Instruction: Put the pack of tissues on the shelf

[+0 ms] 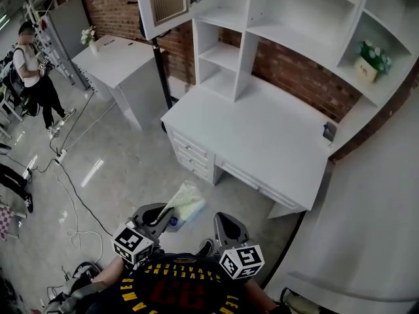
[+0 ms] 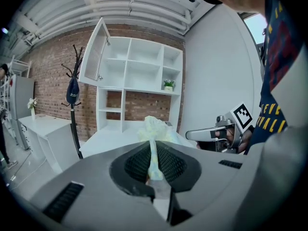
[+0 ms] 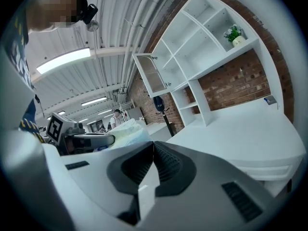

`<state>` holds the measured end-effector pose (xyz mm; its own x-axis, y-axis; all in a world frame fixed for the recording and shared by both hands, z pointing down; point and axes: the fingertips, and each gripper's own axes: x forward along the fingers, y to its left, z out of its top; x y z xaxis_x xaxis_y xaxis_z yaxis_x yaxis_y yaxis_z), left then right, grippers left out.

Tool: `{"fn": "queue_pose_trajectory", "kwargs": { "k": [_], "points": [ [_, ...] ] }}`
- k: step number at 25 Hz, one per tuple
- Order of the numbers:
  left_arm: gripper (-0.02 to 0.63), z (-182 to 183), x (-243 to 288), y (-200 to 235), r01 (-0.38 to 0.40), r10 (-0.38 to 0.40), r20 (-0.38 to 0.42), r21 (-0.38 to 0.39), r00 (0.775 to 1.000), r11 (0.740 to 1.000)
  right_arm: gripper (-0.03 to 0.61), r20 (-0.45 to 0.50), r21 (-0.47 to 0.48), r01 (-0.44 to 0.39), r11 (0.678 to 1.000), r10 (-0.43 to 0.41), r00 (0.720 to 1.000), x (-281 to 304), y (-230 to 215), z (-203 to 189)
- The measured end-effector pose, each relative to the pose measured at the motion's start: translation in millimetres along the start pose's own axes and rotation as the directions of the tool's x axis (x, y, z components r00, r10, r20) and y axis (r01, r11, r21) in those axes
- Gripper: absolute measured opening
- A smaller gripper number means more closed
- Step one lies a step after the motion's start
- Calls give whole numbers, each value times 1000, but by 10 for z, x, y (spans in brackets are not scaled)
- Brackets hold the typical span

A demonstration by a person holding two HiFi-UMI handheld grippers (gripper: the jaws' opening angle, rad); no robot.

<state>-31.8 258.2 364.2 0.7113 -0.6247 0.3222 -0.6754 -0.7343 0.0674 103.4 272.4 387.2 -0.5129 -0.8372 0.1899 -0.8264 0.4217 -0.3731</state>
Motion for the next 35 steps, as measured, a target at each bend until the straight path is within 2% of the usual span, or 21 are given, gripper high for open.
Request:
{"fn": "queue_pose_trajectory", "kwargs": {
  "k": [9, 14, 24, 29, 35],
  "points": [
    [29, 62, 293, 96, 0, 0, -16, -9, 1000, 1000, 9, -22, -4, -2, 1000, 2, 1000, 178, -249, 68],
    [29, 96, 375, 291, 9, -9, -23, -9, 1000, 1000, 9, -31, -6, 13, 1000, -13, 999, 328, -290, 108],
    [28, 182, 685, 974, 99, -99, -3, -9, 995, 995, 9, -21, -26, 108, 994, -108, 994, 989, -392, 278],
    [29, 243, 736, 1465, 128, -128, 10, -2, 992, 992, 9, -23, -49, 138, 989, -140, 990, 1449, -297, 364],
    [29, 230, 805, 2008, 151, -150, 31, -34, 988, 988, 9, -37, -101, 180, 979, -184, 982, 1848, -195, 458]
  ]
}}
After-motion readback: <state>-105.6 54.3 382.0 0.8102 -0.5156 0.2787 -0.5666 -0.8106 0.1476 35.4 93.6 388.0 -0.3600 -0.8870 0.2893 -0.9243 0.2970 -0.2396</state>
